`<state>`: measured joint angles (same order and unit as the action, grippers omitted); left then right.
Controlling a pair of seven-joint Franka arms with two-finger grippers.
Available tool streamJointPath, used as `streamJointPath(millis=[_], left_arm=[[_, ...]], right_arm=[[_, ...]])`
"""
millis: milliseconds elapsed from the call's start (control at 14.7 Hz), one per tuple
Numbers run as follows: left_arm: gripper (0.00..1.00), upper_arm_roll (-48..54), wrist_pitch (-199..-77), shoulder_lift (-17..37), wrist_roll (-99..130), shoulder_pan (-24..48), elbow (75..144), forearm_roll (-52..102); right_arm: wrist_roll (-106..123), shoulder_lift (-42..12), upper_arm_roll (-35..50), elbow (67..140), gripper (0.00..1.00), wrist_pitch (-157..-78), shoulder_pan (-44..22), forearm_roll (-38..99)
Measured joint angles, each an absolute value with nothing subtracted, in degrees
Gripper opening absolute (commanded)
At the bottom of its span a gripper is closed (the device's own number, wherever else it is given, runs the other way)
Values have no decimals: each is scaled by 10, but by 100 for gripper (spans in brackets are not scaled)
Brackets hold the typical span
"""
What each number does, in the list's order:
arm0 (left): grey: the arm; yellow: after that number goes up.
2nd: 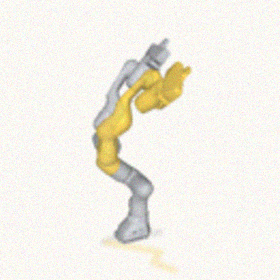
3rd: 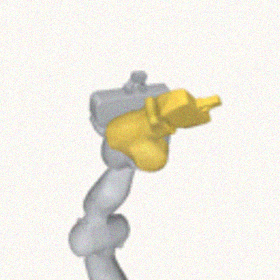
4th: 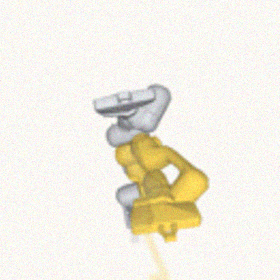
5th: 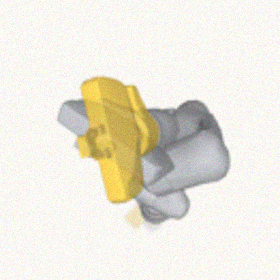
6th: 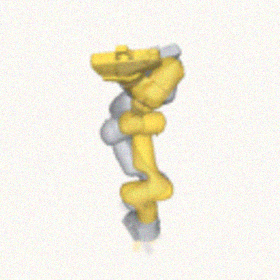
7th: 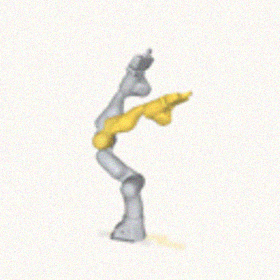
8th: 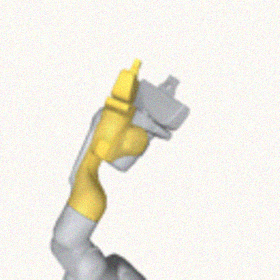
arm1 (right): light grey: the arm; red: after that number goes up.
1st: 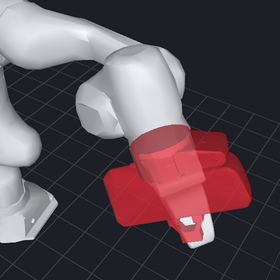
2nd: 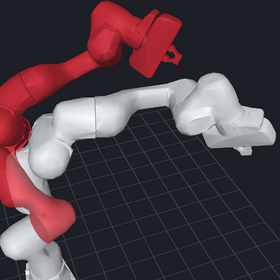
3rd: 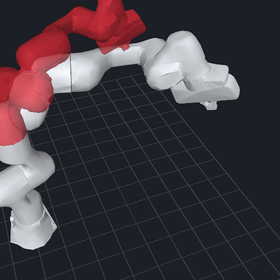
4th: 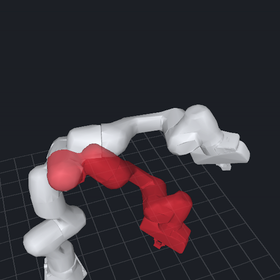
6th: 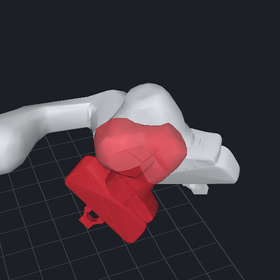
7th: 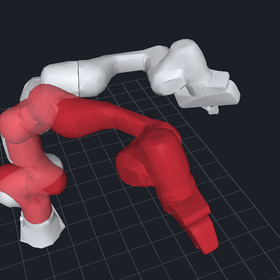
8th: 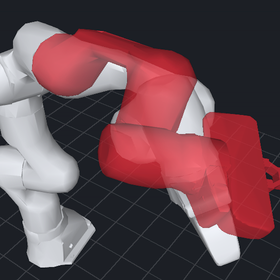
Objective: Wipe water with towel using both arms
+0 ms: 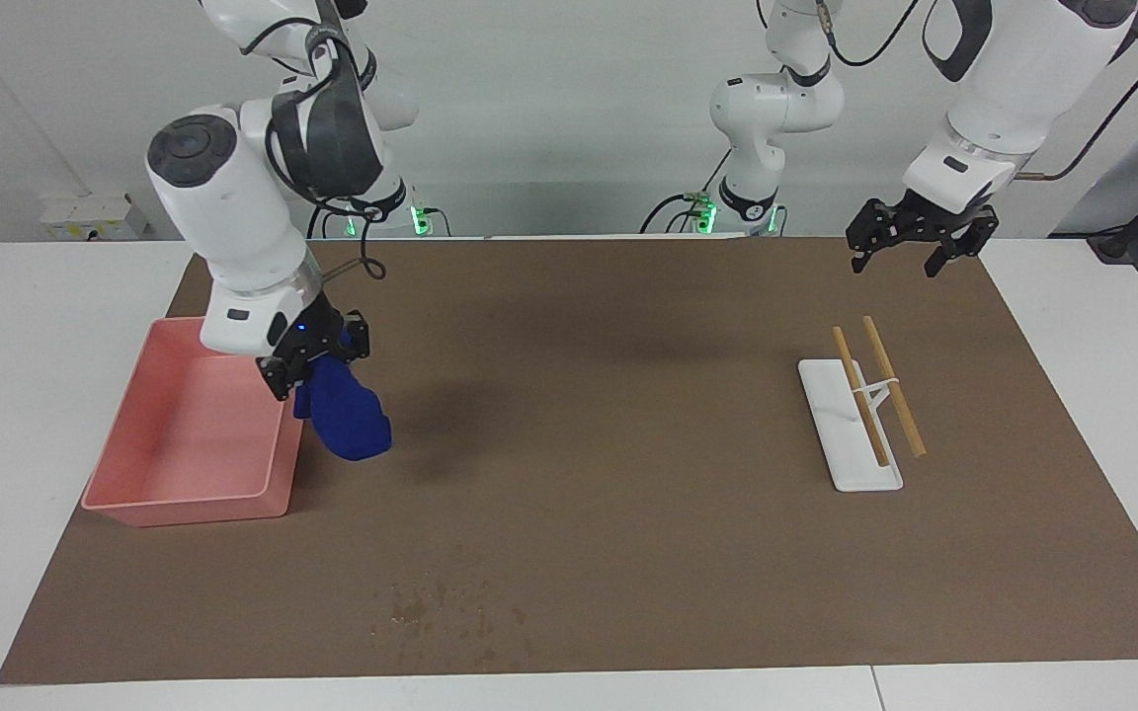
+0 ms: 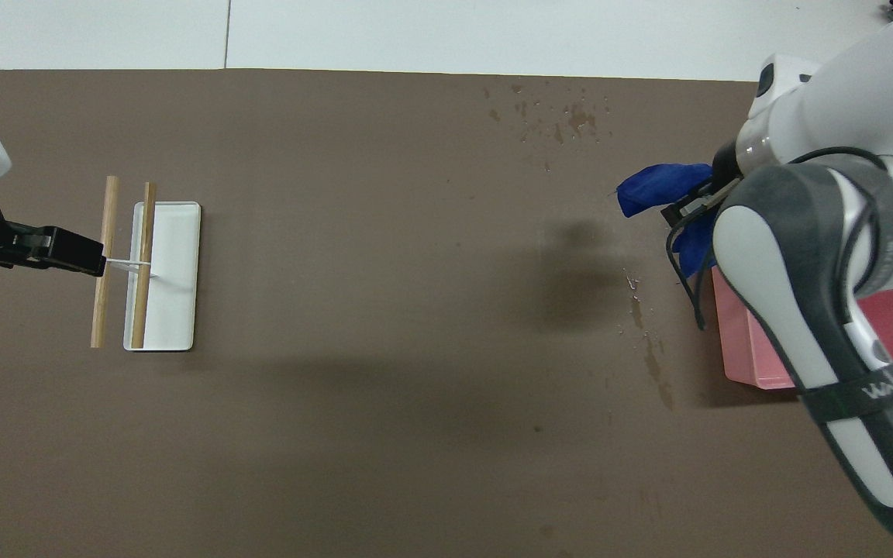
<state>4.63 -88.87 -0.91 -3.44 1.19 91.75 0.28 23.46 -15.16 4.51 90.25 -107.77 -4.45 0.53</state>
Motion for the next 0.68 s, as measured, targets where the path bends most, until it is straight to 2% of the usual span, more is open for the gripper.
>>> streamJointPath(millis=[204,408,544,680], left_arm=[[100,46,-889,-9,-34,12,918,3],[100,46,-889,-9,-34,12,918,3],[100,46,-889,-9,-34,12,918,3],[100,46,-889,-9,-34,12,918,3]], right_arm=[[234,-165,44,983,0,-1193,-46,5],[231,-168,44,1059,0,-1274,-46,5],[214,-168,45,1098,0,-1309,-48,5],[169,-165,46,1130,0,-1311,-62,6]])
